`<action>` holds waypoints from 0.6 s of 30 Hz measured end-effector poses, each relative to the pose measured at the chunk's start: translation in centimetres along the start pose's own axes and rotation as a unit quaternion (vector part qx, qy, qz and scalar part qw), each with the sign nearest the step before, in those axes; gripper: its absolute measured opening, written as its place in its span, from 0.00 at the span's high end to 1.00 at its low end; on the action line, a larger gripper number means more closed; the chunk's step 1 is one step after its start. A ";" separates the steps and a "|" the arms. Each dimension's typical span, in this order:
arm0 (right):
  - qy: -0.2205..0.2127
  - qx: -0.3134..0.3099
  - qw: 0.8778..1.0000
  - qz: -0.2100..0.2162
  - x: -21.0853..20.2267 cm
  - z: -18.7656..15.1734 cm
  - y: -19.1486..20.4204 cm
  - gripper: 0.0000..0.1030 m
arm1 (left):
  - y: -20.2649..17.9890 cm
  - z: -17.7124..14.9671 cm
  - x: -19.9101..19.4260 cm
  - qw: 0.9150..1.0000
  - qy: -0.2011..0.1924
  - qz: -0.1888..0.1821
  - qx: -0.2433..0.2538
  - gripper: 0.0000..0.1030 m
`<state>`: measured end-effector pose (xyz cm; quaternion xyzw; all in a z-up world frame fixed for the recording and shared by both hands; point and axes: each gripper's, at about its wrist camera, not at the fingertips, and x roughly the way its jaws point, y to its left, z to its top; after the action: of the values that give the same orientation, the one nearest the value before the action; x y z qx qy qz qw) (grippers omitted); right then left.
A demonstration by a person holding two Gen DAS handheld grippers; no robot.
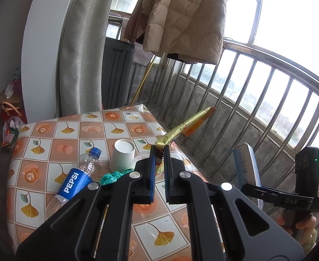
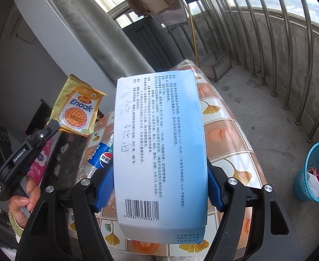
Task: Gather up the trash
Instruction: 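Lift the wrapper and box and carry both toward the blue wastebasket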
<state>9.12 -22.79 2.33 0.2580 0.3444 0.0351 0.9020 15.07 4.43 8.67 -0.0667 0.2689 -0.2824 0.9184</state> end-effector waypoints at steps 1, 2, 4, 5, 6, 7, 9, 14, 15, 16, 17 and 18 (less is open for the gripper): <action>-0.003 0.003 1.000 -0.001 -0.3 -0.1 -0.2 0.33 | -0.3 -0.1 0.1 1.000 0.000 -0.002 0.001 0.95; -0.006 0.006 1.000 -0.002 -0.5 -0.1 -0.5 0.33 | -0.6 -0.2 0.1 1.000 0.000 -0.004 0.003 0.95; -0.011 0.011 1.000 -0.004 -1.2 -0.1 -1.0 0.33 | -1.2 -0.3 0.3 1.000 0.001 -0.008 0.006 0.95; -0.013 0.014 1.000 -0.006 -1.4 -0.1 -1.3 0.33 | -1.4 -0.4 0.4 1.000 0.003 -0.011 0.007 0.95; -0.014 0.016 1.000 -0.008 -1.5 -0.2 -1.4 0.33 | -1.7 -0.5 0.5 1.000 0.004 -0.014 0.007 0.95; -0.016 0.019 1.000 -0.009 -1.7 -0.2 -1.6 0.33 | -1.9 -0.6 0.6 1.000 0.005 -0.016 0.008 0.95; -0.020 0.023 0.999 -0.012 -2.1 -0.2 -2.0 0.33 | -2.5 -0.8 0.9 1.000 0.007 -0.022 0.010 0.95; -0.031 0.033 0.999 -0.019 -2.8 -0.2 -2.9 0.33 | -3.6 -0.9 1.4 0.999 0.008 -0.030 0.023 0.95; -0.033 0.035 0.999 -0.020 -3.0 -0.2 -3.0 0.33 | -3.9 -0.9 1.5 0.999 0.009 -0.032 0.025 0.95; -0.035 0.037 0.998 -0.021 -3.2 -0.1 -3.3 0.33 | -4.1 -0.8 1.6 0.999 0.009 -0.033 0.026 0.95; -0.037 0.039 0.998 -0.022 -3.3 -0.1 -3.4 0.33 | -4.3 -0.8 1.7 0.999 0.009 -0.035 0.028 0.95; -0.039 0.041 0.998 -0.023 -3.5 -0.2 -3.6 0.33 | -4.4 -0.8 1.8 0.999 0.008 -0.037 0.030 0.95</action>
<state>5.93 -26.65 2.60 0.2879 0.3158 -0.0104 0.9040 13.75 -0.23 8.41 -0.0471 0.2655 -0.3246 0.9066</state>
